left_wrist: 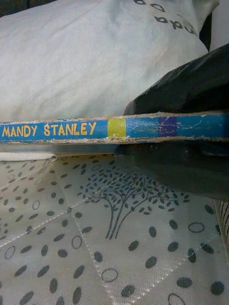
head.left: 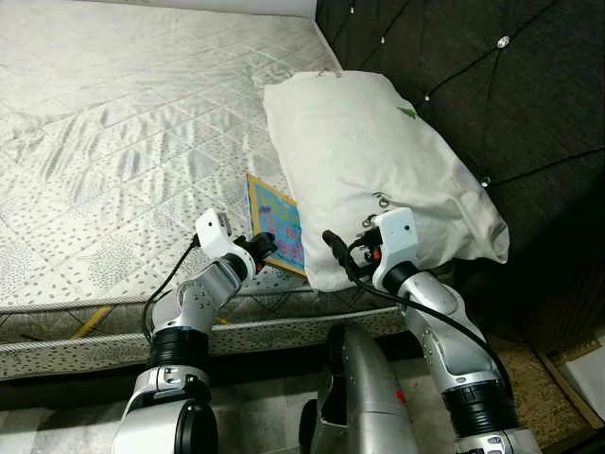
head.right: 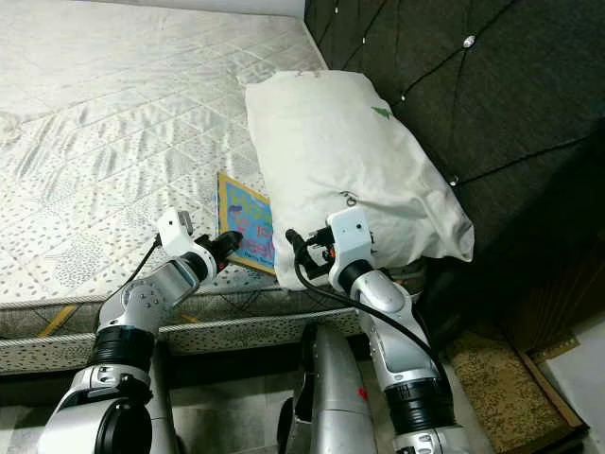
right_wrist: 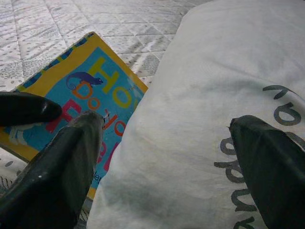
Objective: Clean up the room
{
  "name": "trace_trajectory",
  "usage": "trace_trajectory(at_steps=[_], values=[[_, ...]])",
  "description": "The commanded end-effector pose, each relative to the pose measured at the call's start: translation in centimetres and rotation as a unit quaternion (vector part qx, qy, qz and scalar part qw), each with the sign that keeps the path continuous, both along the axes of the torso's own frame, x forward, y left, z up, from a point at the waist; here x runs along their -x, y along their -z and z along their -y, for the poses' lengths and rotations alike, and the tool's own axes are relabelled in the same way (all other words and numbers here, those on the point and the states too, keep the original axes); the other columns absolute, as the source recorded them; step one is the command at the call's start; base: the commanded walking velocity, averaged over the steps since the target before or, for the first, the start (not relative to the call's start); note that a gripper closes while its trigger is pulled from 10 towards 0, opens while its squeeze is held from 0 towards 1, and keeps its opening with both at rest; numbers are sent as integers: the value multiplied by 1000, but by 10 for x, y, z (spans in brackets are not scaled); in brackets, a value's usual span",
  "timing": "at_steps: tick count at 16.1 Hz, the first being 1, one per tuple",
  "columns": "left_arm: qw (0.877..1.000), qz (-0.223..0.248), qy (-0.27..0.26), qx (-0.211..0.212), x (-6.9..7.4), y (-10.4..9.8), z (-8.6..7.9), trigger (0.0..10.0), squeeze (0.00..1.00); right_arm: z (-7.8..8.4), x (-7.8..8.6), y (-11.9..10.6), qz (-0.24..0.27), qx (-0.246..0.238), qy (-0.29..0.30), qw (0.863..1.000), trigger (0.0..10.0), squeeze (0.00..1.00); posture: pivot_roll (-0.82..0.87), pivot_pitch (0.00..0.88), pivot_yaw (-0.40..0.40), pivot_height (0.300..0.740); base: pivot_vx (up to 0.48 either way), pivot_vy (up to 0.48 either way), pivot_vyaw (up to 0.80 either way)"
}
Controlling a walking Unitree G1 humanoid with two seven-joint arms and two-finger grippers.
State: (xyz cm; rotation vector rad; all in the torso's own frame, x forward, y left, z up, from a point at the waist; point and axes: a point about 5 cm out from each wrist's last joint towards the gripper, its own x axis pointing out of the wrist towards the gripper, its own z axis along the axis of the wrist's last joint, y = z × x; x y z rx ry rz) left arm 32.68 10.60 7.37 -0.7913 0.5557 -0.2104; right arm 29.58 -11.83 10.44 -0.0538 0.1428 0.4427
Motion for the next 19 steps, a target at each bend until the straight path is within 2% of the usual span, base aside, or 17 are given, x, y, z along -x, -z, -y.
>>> trace_trajectory(at_steps=[1,10,11,12,19], values=[[1000,4,29,10,-2,-4,13,10000,0,4,-2,-3,6,4,6,1000,10000,0,-104,0,-150,513,0,0,0],[1000,4,29,10,-2,-4,13,10000,0,4,-2,-3,6,4,6,1000,10000,0,-104,0,-150,513,0,0,0],[998,8,16,-65,-8,5,-16,10000,1000,4,-3,-3,6,4,6,1000,10000,0,-102,0,-153,513,0,0,0],[983,17,-5,-181,-13,11,-60,10000,1000,3,-4,-2,6,5,6,1000,10000,0,-101,0,-151,513,0,0,0],[978,13,-16,-207,-14,13,-82,10000,1000,2,-5,-7,18,6,7,1000,10000,0,-106,0,-145,513,0,0,0]])
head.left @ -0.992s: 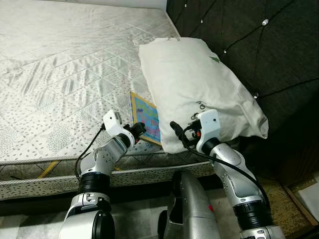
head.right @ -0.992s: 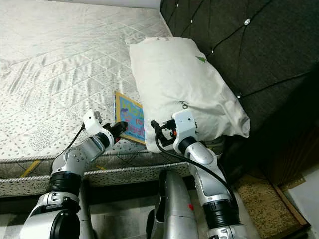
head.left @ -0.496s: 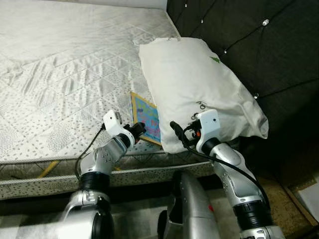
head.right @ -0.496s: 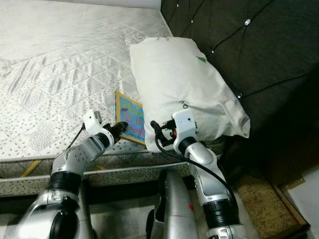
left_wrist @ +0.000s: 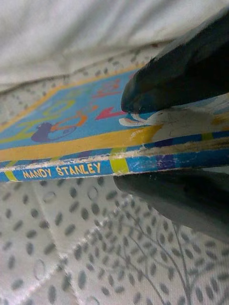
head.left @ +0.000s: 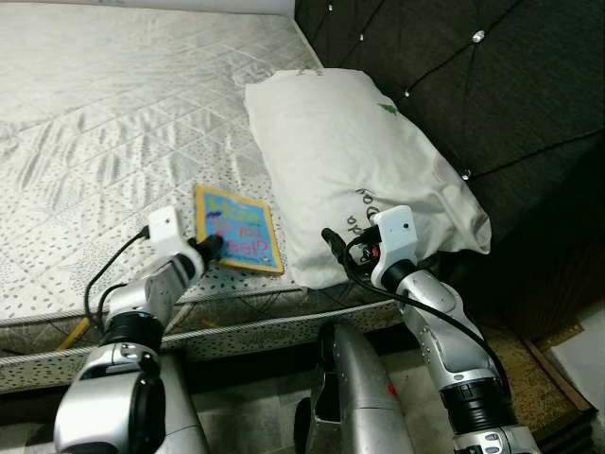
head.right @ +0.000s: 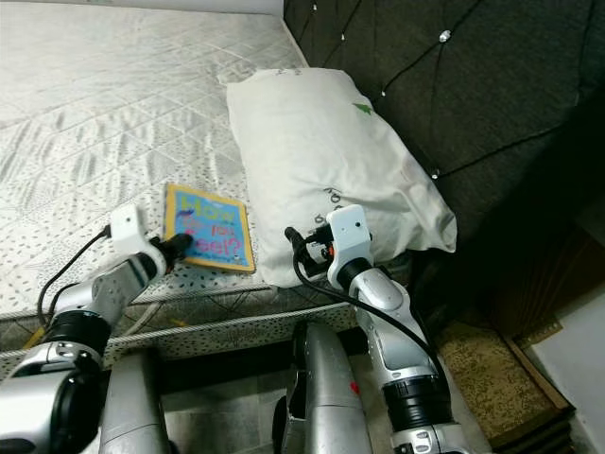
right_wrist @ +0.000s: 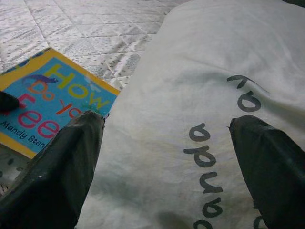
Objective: Clean up the room
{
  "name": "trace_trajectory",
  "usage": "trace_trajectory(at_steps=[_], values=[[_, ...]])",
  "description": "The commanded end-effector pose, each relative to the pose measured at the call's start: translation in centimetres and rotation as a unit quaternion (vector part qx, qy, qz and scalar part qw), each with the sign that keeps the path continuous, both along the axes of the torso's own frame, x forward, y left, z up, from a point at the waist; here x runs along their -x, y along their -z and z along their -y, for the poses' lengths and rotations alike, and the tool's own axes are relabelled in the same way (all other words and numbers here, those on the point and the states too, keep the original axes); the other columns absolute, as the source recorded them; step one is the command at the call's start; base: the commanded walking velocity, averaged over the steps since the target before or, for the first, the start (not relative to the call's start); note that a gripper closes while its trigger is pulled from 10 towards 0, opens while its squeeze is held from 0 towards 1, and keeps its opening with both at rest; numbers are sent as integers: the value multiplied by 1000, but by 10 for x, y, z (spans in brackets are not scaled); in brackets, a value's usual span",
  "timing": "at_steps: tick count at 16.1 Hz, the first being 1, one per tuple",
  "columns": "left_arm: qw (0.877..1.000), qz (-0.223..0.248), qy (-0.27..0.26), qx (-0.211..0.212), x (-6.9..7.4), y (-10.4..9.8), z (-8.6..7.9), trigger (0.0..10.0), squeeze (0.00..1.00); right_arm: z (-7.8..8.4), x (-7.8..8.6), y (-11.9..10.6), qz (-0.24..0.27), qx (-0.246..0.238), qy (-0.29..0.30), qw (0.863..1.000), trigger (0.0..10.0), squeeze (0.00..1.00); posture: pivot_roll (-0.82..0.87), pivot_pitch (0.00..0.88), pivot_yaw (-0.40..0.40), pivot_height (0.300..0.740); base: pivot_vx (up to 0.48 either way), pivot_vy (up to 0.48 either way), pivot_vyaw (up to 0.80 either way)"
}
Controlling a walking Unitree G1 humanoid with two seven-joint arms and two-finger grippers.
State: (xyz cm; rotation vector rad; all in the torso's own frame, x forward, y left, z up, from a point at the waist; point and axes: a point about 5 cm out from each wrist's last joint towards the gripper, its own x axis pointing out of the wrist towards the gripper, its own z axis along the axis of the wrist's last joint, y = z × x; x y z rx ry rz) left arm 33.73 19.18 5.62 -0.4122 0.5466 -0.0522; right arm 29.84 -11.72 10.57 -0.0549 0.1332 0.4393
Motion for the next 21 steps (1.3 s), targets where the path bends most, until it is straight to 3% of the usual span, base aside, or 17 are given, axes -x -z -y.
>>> trace_trajectory(at_steps=[1,3,6,9,11,16,17,18,21], values=[[1000,4,13,-17,-4,-3,0,10000,1000,3,-2,-7,15,6,5,1000,10000,0,-106,0,-146,513,0,0,0],[999,-1,29,-42,-4,-2,-5,10000,1000,0,-3,-9,17,0,3,1000,10000,0,-106,0,-147,513,0,0,0],[994,16,-12,-110,-11,-14,-30,10000,1000,-4,-4,-10,20,-2,1,1000,10000,0,-105,0,-143,513,0,0,0],[987,16,-13,-161,-11,-17,-44,10000,1000,-5,-4,-10,22,-4,1,1000,10000,0,-101,0,-138,513,0,0,0],[985,17,-18,-170,-10,-16,-47,10000,1000,-7,-5,-9,22,-6,1,1000,10000,0,-92,0,-130,513,0,0,0],[975,71,-59,-200,-12,-27,-47,10000,1000,-14,-8,-8,27,-22,10,999,10000,0,-59,0,-94,513,0,0,0],[968,110,-89,-209,-8,-32,-43,10000,1000,-18,-11,-8,29,-30,14,999,10000,0,-37,0,-79,513,0,0,0],[954,158,-127,-221,10,-38,-37,10000,1000,-20,-13,-8,31,-37,18,999,10000,0,-20,0,-68,513,0,0,0],[931,207,-149,-260,46,-46,-26,10000,1000,-22,-14,-9,33,-49,19,998,10000,0,-3,0,-55,513,0,0,0]])
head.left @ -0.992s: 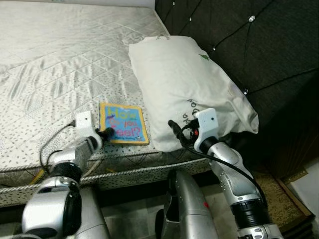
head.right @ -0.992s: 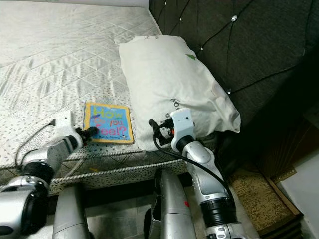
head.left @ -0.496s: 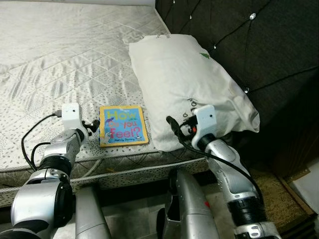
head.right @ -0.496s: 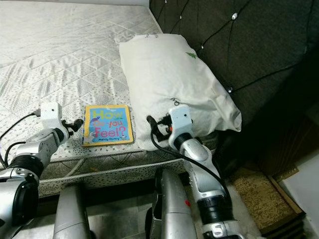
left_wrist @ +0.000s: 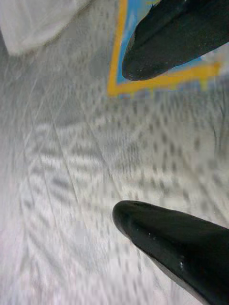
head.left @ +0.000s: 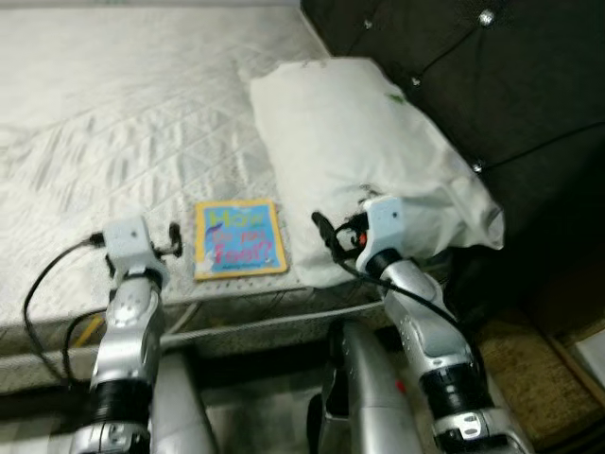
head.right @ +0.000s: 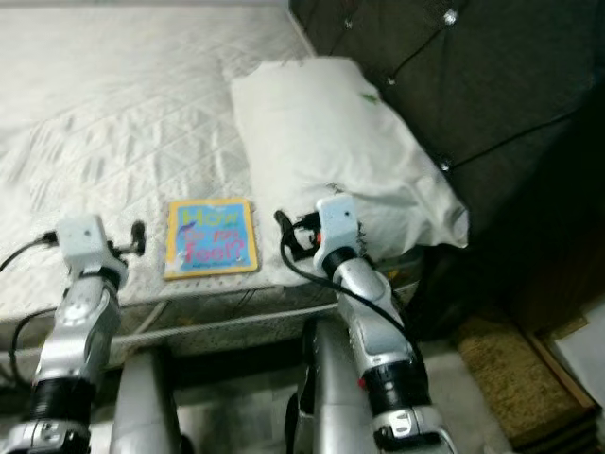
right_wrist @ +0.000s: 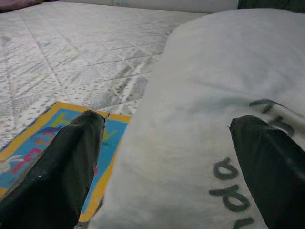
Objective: Clean up the room
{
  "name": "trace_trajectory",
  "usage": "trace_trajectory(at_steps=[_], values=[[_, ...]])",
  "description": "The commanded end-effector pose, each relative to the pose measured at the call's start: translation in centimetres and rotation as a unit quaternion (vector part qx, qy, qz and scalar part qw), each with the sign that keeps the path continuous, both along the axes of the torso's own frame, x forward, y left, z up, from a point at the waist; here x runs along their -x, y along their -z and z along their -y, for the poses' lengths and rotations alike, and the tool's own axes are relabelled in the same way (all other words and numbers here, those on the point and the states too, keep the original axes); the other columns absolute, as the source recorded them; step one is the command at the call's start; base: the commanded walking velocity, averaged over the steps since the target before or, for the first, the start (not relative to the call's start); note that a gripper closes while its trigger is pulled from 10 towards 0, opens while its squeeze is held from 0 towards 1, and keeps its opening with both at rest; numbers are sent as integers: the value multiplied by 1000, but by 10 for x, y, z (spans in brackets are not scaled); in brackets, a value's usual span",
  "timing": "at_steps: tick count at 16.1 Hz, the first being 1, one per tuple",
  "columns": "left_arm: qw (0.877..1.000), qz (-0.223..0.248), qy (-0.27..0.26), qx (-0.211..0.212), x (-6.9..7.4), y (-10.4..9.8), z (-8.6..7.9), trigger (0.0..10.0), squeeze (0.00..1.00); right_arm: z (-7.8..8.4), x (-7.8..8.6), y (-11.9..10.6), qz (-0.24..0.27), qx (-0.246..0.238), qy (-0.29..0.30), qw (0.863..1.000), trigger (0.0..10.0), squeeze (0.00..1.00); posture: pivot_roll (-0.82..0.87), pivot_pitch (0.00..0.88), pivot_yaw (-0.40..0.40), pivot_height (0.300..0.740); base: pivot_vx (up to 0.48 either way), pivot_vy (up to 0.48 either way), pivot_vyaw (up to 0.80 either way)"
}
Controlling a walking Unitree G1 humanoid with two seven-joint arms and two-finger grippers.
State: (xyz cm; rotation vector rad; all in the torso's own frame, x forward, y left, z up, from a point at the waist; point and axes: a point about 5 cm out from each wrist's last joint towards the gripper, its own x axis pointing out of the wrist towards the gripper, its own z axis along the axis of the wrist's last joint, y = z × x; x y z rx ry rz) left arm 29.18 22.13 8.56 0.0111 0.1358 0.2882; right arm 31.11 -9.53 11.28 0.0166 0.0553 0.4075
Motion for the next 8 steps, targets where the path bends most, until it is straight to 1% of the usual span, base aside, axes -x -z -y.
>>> trace_trajectory(at_steps=[1,2,3,4,5,6,8], values=[[999,42,1,-32,8,-18,6,10000,1000,-2,-2,-2,2,-13,-2,1000,10000,0,1,0,-48,513,0,0,0],[997,49,0,-51,17,-21,9,10000,1000,-2,-3,-3,3,-15,-3,1000,10000,0,4,0,-44,513,0,0,0],[997,49,0,-51,17,-21,9,10000,1000,-2,-3,-3,3,-15,-3,1000,10000,0,4,0,-44,513,0,0,0],[993,79,30,-77,26,-26,19,10000,1000,3,-8,-7,17,-24,12,999,10000,0,11,0,-32,513,0,0,0],[993,85,39,-77,26,-27,20,10000,667,5,-10,-8,23,-30,19,999,10000,0,10,0,-30,513,0,0,0],[992,90,44,-79,21,-30,23,10000,0,6,-17,-13,34,-36,27,998,10000,0,10,0,-26,527,0,0,0],[992,90,45,-74,18,-35,28,10000,0,4,-23,-19,48,-37,30,998,10000,0,2,0,-19,556,0,0,0]])
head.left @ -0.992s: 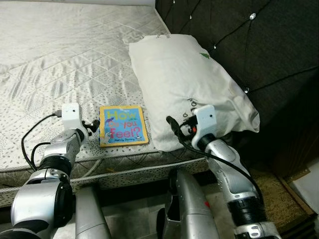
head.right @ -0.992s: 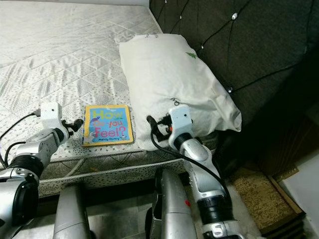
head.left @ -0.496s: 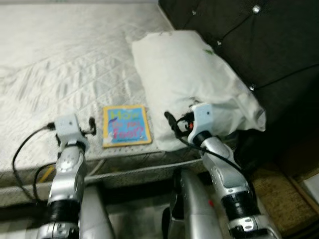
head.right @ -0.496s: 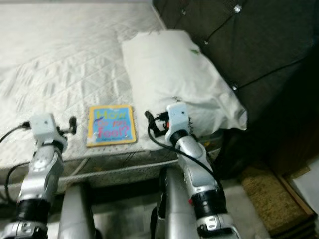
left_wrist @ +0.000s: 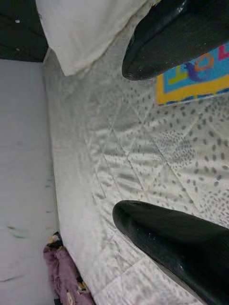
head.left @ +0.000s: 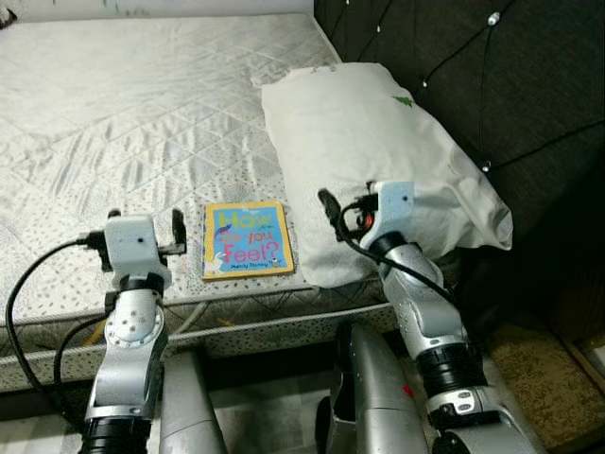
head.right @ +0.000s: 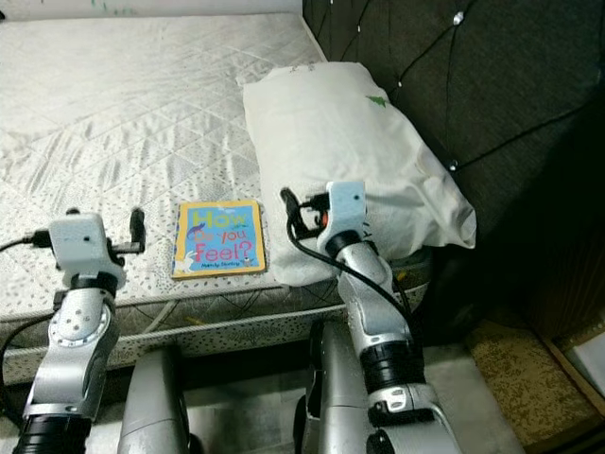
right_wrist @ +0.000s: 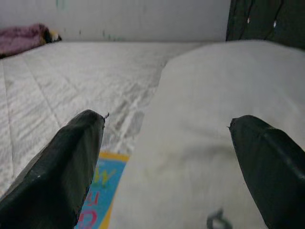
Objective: Clean up the room
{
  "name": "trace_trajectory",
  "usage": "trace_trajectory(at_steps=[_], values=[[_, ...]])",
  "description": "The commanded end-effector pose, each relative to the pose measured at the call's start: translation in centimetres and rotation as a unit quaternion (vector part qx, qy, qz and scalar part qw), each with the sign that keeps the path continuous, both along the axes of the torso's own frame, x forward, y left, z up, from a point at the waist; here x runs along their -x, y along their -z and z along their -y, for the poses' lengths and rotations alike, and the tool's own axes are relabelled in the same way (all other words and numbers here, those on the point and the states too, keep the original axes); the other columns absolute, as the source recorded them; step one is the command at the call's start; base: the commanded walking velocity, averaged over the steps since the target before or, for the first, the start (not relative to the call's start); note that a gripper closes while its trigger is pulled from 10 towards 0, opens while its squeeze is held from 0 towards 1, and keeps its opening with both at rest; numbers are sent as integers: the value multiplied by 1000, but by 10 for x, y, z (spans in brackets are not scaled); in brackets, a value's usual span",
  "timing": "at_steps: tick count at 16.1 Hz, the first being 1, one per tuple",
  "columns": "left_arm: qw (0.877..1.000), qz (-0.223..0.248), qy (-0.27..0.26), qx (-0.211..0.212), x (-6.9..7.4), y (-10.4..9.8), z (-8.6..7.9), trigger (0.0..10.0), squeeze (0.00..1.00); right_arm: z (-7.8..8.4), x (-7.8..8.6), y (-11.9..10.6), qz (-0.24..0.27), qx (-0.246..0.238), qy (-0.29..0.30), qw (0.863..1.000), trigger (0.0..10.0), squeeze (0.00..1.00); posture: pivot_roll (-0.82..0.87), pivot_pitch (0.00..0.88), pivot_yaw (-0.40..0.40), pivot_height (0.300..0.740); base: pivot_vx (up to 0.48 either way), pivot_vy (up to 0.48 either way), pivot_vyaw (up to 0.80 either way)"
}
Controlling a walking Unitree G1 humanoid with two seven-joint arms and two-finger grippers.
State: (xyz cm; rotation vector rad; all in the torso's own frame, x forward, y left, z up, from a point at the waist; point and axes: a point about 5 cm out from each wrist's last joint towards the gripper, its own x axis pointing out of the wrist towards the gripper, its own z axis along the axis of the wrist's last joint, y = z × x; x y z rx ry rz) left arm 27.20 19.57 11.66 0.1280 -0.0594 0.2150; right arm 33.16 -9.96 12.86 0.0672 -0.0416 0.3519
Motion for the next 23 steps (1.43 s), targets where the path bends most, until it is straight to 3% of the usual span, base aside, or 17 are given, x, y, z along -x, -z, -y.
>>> trace_trajectory(at_steps=[1,6,16,23], values=[[1000,7,7,-3,-5,-5,3,10000,0,-1,-4,-4,7,-3,2,1000,10000,0,0,0,-18,566,0,0,0],[1000,18,-5,-1,-14,-13,8,10000,0,2,-11,-7,20,-2,11,1000,10000,0,-3,0,-21,616,0,0,0],[998,14,52,38,-26,-15,28,10000,0,11,-14,-9,35,4,32,999,10000,0,-33,0,-14,736,0,0,0],[996,14,62,57,-29,-14,30,10000,0,10,-10,-5,31,10,33,999,10000,0,-39,0,-21,740,0,0,0]])
